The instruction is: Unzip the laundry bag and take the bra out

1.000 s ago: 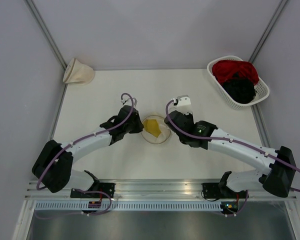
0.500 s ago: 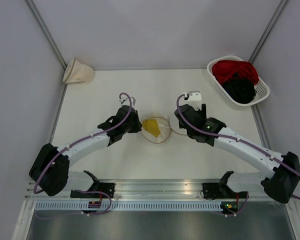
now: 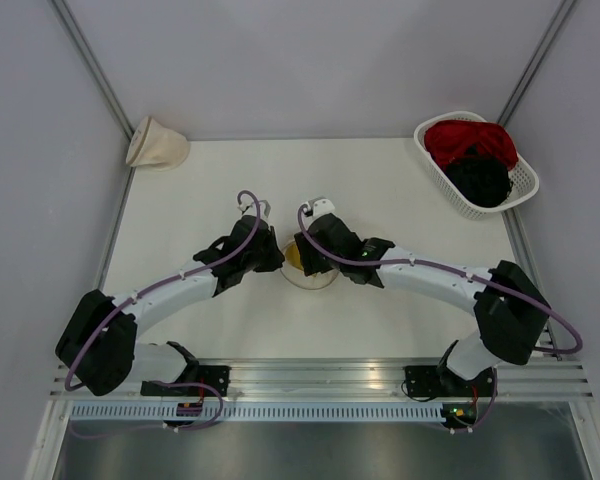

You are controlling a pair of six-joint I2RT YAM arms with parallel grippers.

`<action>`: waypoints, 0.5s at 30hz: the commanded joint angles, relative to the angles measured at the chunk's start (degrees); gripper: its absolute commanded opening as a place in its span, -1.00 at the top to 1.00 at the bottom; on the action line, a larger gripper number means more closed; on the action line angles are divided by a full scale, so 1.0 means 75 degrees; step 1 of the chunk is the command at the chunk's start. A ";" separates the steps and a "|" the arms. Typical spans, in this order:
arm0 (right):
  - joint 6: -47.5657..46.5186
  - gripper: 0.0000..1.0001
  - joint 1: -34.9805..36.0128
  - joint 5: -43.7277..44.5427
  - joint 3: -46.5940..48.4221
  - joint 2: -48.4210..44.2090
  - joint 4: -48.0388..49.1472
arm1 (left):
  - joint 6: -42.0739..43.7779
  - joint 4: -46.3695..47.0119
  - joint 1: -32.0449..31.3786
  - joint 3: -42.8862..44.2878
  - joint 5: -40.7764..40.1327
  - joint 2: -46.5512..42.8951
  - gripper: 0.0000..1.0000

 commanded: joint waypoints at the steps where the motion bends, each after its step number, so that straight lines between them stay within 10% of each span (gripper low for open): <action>1: -0.0035 -0.34 -0.0015 -0.0881 0.0365 0.0489 0.0919 | -0.0287 0.0003 -0.0034 -0.0057 0.0167 -0.0028 0.96; 15: -0.0012 -0.27 0.0020 -0.1034 0.0881 0.1861 0.1318 | -0.0416 -0.0221 -0.0057 -0.0314 0.0132 0.0137 0.96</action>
